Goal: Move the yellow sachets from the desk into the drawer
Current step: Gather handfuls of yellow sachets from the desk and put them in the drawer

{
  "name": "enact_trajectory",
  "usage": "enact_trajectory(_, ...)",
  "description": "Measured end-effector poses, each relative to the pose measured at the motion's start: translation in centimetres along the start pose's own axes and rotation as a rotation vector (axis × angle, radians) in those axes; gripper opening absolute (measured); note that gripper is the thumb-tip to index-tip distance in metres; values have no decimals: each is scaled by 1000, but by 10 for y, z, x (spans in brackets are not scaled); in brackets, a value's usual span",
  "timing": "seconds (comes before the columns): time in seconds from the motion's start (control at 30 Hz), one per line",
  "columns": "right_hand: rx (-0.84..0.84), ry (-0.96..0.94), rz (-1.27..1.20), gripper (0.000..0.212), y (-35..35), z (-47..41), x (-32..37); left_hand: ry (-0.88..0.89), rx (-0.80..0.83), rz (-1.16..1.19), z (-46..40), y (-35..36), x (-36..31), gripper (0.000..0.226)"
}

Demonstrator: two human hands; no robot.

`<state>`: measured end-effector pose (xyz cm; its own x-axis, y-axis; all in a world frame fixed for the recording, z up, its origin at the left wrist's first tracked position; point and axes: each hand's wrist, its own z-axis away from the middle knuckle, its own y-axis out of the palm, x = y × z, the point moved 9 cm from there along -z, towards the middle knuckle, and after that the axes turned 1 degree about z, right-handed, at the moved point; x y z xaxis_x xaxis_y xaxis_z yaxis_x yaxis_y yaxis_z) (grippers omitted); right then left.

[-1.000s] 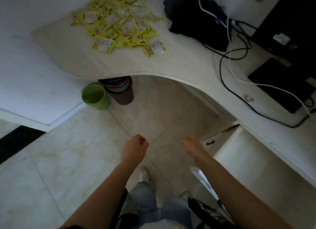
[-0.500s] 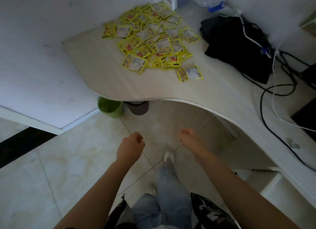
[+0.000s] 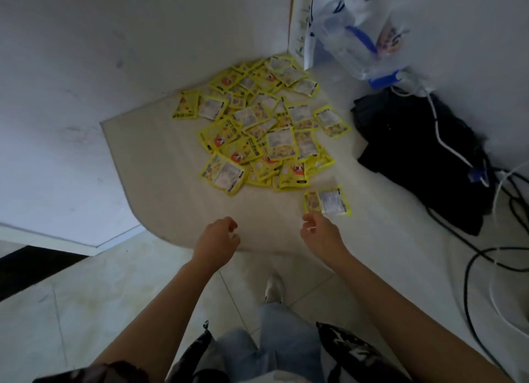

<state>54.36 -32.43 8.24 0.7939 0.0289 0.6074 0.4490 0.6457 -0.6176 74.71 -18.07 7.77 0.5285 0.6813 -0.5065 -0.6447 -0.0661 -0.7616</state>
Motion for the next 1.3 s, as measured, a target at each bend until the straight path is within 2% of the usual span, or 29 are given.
enact_trajectory(0.07, 15, -51, 77, 29, -11, -23, 9, 4, -2, -101, -25, -5, -8, 34)
enact_trajectory(0.2, -11, -142, 325, 5, -23, -56, 20, 66, -19, -263, -63, -16, -28, 46)
enact_trajectory(0.33, -42, -162, 598, 48, -32, -73, 20, 206, -77, -378, -93, -34, -43, 73)
enact_trajectory(0.5, 49, -83, 694, 67, -38, -78, 15, 390, -56, -551, -119, -46, -56, 74)
enact_trajectory(0.67, 25, -73, 725, 55, -37, -87, 3, 514, 44, -658, -133, -46, -57, 76)
enact_trajectory(0.83, -37, -77, 754, 41, -40, -95, 10, 589, -22, -741, -138, -57, -65, 72)
enact_trajectory(0.97, -67, -89, 784, 35, -43, -97, 11, 580, -46, -746, -140, -61, -61, 75)
enact_trajectory(1.07, -67, -97, 786, 27, -45, -96, 13, 559, -27, -715, -142, -63, -55, 68)
enact_trajectory(1.17, -6, -71, 835, 19, -43, -95, 13, 511, 54, -708, -145, -65, -47, 64)
enact_trajectory(1.3, 83, -46, 724, 9, -45, -88, 23, 400, 201, -621, -151, -66, -42, 46)
